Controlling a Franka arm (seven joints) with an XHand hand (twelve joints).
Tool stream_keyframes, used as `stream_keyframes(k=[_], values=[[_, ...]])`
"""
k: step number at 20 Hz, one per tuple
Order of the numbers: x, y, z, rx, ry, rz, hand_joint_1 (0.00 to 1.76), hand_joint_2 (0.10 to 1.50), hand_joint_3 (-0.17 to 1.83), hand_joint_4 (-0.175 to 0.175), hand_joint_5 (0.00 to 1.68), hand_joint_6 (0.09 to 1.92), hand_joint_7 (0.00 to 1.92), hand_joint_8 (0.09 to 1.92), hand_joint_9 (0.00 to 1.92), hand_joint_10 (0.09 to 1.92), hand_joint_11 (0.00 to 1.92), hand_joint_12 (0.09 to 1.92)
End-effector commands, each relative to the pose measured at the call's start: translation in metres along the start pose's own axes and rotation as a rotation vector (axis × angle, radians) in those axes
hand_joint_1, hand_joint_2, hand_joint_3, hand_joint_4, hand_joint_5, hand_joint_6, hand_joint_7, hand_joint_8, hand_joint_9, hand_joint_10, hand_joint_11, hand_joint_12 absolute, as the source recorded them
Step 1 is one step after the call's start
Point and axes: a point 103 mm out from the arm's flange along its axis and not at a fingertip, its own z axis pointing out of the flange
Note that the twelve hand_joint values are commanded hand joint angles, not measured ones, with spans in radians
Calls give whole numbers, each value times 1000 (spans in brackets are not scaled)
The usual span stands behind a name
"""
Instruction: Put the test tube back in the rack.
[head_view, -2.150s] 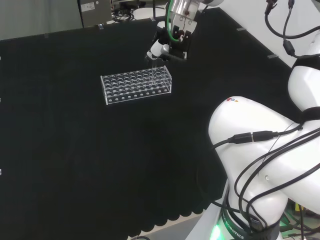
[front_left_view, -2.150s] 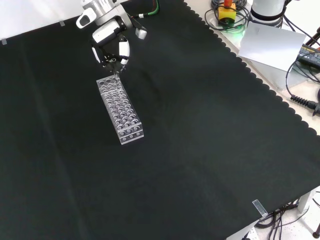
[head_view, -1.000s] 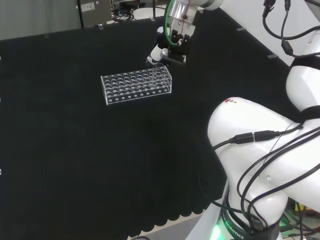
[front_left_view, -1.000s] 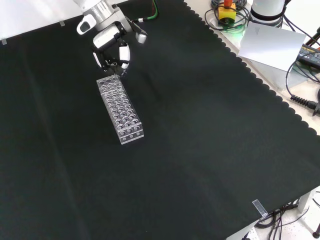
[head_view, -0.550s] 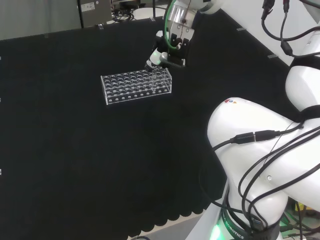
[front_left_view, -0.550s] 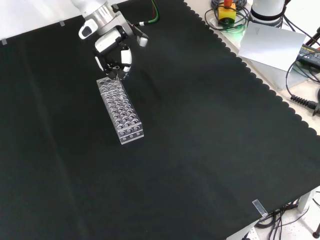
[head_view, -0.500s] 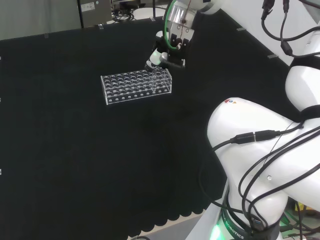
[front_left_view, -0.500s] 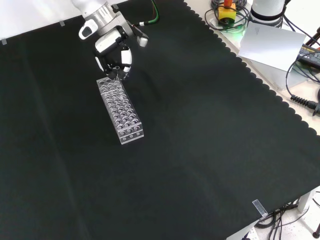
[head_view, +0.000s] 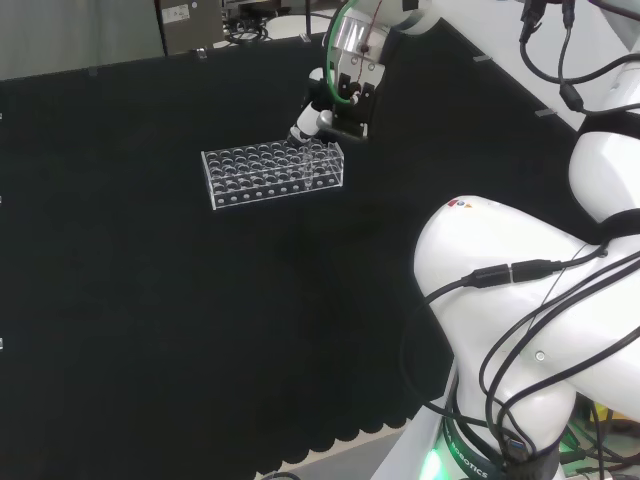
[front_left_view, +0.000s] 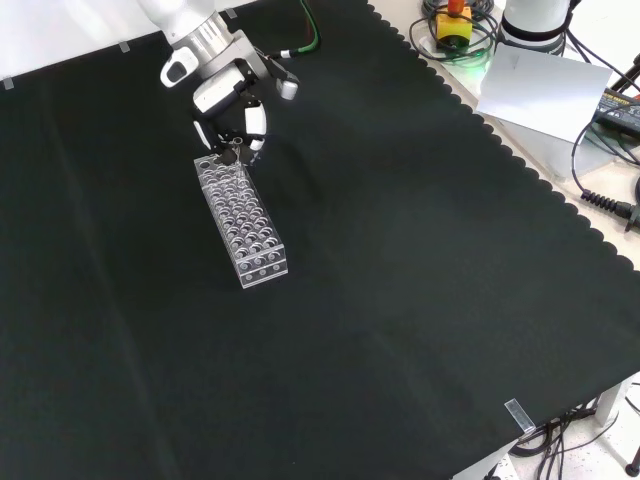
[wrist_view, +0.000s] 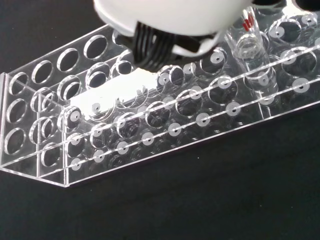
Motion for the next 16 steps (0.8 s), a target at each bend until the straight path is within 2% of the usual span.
stream_keyframes(k=[1, 3, 4, 5, 8, 11, 16], values=[[2, 4, 5, 30, 53, 2, 1235, 638, 607, -175, 1429, 342, 1791, 399, 1683, 343, 1280, 890], [3, 5, 6, 55, 83, -15, 1227, 686, 537, -175, 1391, 387, 1750, 381, 1632, 353, 1206, 1003], [3, 4, 5, 58, 81, -34, 1216, 758, 433, -175, 1330, 464, 1679, 362, 1557, 362, 1081, 1111], [4, 3, 4, 56, 75, -45, 1208, 754, 422, -158, 1212, 512, 1586, 385, 1456, 430, 971, 1196], [7, 1, 0, 53, 76, -72, 1188, 619, 641, -100, 965, 612, 1255, 628, 1181, 684, 761, 1322], [10, -2, -6, 41, 81, -94, 1168, 562, 727, -57, 828, 679, 956, 819, 999, 785, 631, 1380], [12, -7, -17, 22, 94, -114, 1152, 546, 738, -36, 764, 703, 807, 870, 902, 813, 568, 1402]])
